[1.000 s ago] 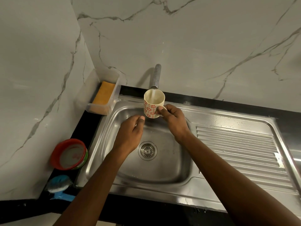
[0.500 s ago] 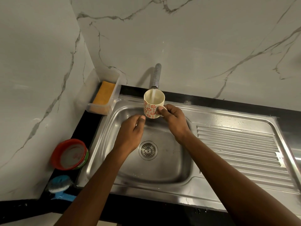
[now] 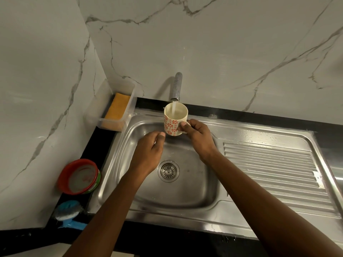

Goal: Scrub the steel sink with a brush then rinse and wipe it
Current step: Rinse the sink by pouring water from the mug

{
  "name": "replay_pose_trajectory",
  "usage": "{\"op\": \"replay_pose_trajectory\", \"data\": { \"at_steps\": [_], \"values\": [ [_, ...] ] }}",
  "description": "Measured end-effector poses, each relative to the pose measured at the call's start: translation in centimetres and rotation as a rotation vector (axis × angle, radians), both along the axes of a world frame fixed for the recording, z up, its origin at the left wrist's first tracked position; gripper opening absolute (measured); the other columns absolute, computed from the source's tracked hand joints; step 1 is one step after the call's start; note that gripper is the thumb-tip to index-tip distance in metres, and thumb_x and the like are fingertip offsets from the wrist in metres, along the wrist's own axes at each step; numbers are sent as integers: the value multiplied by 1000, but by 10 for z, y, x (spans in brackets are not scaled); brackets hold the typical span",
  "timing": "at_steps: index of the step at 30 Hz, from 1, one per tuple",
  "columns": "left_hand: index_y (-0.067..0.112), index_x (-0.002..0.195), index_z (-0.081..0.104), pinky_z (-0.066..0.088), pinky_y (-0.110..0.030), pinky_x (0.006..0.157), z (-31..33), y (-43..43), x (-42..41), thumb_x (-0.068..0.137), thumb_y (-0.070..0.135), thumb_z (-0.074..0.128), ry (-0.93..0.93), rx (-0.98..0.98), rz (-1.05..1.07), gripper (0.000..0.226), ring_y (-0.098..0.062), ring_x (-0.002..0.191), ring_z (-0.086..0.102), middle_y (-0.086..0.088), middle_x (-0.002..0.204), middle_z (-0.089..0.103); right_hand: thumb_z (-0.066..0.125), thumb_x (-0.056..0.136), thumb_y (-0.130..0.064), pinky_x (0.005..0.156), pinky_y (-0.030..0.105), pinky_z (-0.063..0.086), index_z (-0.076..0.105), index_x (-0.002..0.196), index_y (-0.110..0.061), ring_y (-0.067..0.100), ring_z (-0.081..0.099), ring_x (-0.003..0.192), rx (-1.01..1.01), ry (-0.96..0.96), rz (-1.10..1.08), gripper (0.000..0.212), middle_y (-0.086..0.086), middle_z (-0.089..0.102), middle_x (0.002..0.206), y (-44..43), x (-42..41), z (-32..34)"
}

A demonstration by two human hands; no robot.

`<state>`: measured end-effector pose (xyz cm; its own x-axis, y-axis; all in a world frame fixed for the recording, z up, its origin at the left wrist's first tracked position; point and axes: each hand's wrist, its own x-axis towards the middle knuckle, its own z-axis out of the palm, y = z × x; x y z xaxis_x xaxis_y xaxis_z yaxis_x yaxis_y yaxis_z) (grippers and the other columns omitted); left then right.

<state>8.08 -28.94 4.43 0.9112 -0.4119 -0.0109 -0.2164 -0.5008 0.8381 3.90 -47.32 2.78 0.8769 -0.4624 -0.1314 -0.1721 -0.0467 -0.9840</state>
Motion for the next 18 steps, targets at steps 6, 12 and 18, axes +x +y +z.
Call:
{"op": "replay_pose_trajectory", "data": {
  "at_steps": [6,12,18],
  "values": [
    [9,98,66,42,-27,62,0,0,-1,111,34,45,4,2,-8,35,-13,66,56,-7,76,64,61,104,-32,104,39,55,74,112,-15,11,71,109,8,1,-3,24,-5,77,110,0,-1,0],
    [9,97,66,43,-30,63,0,2,-2,111,34,45,-1,0,-17,35,-15,64,54,-7,73,61,62,103,-34,105,44,54,73,115,-15,14,70,111,11,11,-10,26,-4,77,113,1,0,-1],
    [8,99,66,45,-32,66,0,4,-2,111,35,45,8,15,-26,36,-21,73,60,-10,78,64,62,103,-32,106,46,54,73,115,-12,15,71,112,34,-7,-5,26,-2,77,113,0,-2,0]
  ]
}}
